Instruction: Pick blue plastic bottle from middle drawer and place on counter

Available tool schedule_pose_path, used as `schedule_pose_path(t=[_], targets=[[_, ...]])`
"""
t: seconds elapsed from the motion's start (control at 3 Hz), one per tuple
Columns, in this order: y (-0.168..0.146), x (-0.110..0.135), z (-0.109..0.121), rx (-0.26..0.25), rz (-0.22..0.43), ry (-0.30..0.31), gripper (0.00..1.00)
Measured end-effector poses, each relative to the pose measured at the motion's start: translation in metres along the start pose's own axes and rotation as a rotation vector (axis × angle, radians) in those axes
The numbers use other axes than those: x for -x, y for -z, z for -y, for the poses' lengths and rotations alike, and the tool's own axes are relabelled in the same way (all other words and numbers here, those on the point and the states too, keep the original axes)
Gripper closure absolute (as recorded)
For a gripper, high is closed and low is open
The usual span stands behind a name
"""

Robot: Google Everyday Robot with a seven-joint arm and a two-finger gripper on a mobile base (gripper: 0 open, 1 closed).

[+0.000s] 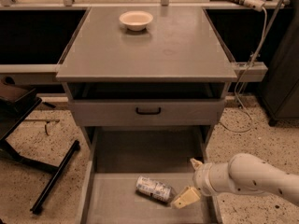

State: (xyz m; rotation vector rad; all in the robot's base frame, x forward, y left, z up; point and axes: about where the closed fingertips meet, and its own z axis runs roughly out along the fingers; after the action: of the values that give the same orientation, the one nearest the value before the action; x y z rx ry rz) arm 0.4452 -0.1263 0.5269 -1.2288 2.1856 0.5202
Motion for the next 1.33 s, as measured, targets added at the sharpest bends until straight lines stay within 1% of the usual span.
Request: schedule_pose_path(t=[0.33, 0.67, 1.0, 1.33], targets=[[0.000, 0.000, 0.000, 0.000, 0.000, 0.000, 0.00], [-0.011, -0.015, -0.006, 0.012, -0.009, -0.032, 0.00], [-0.045, -0.044, -0.013, 0.018, -0.036, -0.100, 0.00], [-0.084, -0.058, -0.015, -0.020, -0.052, -0.168, 0.00]])
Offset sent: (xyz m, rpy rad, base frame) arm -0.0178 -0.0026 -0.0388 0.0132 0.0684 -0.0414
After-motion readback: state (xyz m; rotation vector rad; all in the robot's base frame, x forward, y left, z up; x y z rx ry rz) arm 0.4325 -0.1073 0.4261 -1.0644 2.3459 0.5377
